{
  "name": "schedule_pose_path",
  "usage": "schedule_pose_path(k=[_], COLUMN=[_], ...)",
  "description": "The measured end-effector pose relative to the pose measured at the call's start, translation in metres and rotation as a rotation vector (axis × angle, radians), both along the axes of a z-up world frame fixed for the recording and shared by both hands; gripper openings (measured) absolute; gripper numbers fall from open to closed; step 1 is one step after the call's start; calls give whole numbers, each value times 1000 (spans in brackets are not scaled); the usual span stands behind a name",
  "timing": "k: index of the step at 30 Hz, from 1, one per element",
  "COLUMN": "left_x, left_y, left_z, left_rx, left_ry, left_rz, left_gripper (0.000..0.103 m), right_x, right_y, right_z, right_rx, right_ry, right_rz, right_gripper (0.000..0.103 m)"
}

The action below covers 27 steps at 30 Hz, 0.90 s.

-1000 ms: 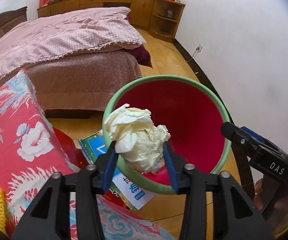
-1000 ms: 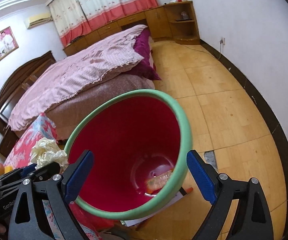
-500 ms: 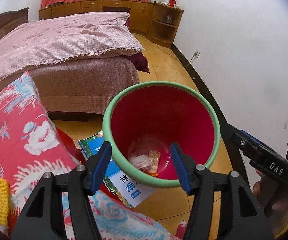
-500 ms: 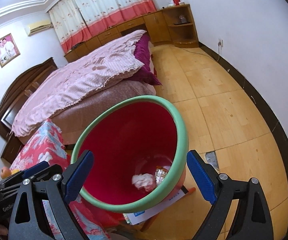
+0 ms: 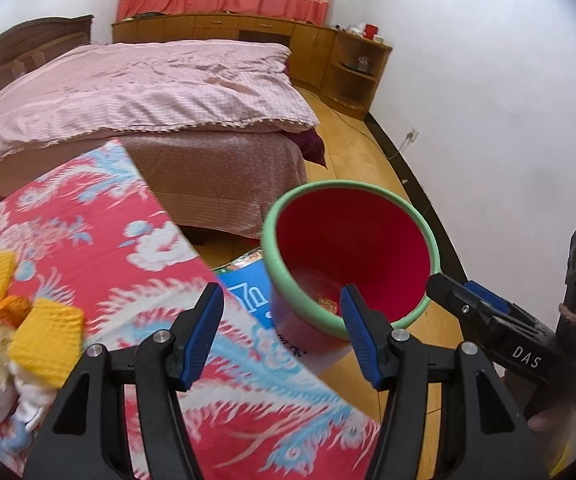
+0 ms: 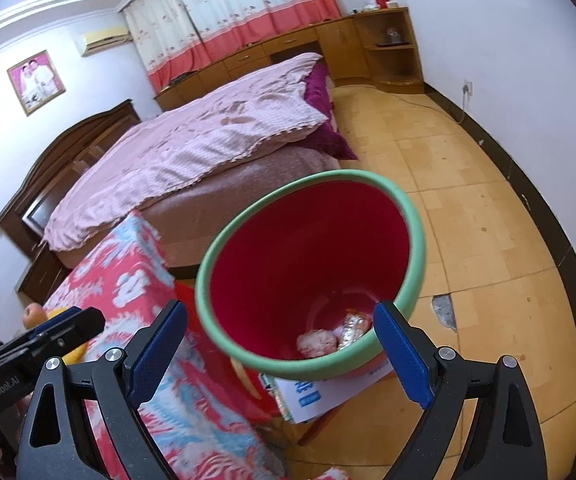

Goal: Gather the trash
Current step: 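Move both tools back over the remaining trash on the cloth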

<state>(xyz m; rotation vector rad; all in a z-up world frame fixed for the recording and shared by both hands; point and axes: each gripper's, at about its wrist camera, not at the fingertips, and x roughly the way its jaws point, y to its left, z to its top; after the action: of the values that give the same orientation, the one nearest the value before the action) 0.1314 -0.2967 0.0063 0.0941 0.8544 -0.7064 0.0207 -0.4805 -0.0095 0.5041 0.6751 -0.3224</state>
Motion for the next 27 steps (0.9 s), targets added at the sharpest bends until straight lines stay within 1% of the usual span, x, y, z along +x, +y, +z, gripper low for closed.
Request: schedule_pose_path(k=[8,23,27], left_x=[-8,-30,-36], left_y=[52,149,178], left_z=[14,26,29], left_rx=[-22,-62,-70], left_ry=[-23,-43,-48], left_rz=[96,281,339], left_gripper=[61,61,61], right_x=[-1,4,11], right_y=[35,109,129], right_z=[8,27,31], right_rx=[3,-17,-31], right_ry=[-7,-36,-36], right_rz=[64,224,270], right_gripper=[94,94,94])
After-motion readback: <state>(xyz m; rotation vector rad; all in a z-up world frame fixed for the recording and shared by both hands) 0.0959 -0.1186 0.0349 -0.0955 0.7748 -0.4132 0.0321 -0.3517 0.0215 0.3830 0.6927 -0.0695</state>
